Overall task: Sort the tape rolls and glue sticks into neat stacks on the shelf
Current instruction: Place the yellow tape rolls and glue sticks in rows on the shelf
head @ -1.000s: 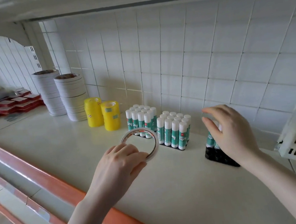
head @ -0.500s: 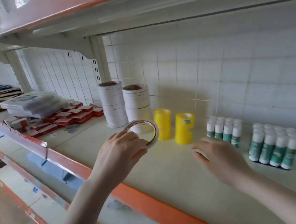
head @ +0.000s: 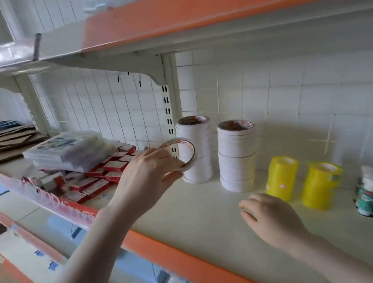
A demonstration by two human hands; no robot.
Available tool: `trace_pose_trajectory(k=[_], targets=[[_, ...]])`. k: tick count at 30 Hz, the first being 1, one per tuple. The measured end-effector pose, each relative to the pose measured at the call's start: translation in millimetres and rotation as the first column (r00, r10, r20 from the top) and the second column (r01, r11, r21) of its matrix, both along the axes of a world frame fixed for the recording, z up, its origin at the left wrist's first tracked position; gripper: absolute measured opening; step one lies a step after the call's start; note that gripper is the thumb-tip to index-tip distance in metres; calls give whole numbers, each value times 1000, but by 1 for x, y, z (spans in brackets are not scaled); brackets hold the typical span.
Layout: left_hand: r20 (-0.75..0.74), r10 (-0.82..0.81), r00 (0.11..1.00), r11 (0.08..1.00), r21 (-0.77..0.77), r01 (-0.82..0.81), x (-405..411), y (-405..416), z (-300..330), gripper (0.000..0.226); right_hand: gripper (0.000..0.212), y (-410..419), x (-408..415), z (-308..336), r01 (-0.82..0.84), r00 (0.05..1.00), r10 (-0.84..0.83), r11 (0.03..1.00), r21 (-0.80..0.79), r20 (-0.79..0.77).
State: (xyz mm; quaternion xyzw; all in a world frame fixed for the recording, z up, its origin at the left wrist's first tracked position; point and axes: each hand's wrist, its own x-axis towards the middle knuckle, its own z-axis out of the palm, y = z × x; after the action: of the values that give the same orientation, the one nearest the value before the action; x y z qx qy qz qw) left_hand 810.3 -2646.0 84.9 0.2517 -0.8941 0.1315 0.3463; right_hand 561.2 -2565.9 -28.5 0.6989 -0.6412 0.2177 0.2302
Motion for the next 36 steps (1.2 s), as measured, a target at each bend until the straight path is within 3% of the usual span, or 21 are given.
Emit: trace_pose_trajectory(k=[4, 9, 16, 24, 36], targets=[[10, -19, 1000, 1000, 7, 19, -6, -38, 17, 8, 34, -36, 3, -12, -13, 1000, 13, 1000, -16, -19], [11, 12, 1000, 1000, 13, -12, -26, -88, 38, 12, 18, -73, 3, -17, -68, 996, 63, 994, -82, -65], [80, 27, 996, 991, 129, -38, -57, -129, 51, 13, 25, -97, 10, -23, -119, 992, 111, 984, -133, -66], [143, -79, 987, 964, 262, 40, -67, -149, 55, 16, 23, -102, 14, -32, -83, 995, 76, 990, -112, -64], [200, -124, 972, 949, 311, 57, -75, -149, 64, 17, 23, -101, 14, -37, -74, 995, 65, 989, -127, -73]])
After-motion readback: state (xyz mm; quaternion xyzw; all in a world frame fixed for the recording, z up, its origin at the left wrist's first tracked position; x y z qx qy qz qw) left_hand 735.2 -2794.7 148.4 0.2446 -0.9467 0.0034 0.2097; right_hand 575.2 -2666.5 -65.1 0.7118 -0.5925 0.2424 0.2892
